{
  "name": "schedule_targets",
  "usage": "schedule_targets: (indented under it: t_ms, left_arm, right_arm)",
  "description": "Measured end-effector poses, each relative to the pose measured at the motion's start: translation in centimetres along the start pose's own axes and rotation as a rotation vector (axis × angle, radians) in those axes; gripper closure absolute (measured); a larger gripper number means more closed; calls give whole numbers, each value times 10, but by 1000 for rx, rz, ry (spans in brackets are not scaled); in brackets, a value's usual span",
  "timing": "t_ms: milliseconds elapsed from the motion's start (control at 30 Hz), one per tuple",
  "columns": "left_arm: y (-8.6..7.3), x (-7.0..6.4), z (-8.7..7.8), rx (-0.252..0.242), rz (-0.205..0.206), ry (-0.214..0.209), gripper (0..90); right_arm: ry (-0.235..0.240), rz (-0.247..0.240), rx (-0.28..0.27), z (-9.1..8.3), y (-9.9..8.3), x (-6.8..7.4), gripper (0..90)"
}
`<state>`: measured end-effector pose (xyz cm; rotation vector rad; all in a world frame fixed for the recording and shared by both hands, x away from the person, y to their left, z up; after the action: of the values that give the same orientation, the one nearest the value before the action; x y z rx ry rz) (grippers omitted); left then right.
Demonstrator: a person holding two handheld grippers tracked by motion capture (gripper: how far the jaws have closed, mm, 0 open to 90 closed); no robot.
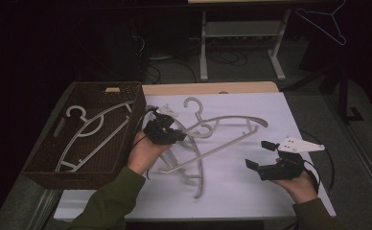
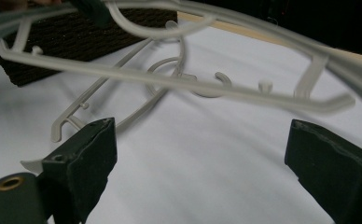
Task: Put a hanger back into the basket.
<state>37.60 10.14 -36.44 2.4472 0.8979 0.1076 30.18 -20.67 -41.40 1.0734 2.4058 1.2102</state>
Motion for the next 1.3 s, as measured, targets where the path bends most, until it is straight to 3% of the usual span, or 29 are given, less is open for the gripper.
schedule_targets:
  t_ms: [300, 667, 933, 1300]
  left_arm:
    - [2, 17, -42, -46, -17, 31, 826]
    - [-13, 51, -95, -97, -65, 97, 826]
    - [-36, 88, -136, -144, -123, 166, 826]
    - [-79, 134, -169, -152, -202, 269, 826]
  right_arm:
    - [-1, 1, 2, 0, 0, 0, 88]
    - [-4, 3, 2, 1, 0, 0, 88]
    - [-5, 9, 4, 1, 0, 0, 88]
    - [-9, 9, 9, 3, 0, 0, 88]
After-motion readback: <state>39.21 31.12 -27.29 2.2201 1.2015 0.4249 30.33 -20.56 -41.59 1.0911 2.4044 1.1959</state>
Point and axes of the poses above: each handheld gripper's, and its own axes: z roughly forward along the jaws, y roughly out of its top, x roughly to its left, the point moved 5 cm from there along z, roughly forward along the jaws, and after that the axes turned 14 degrees about x, right-handed, at the moved point
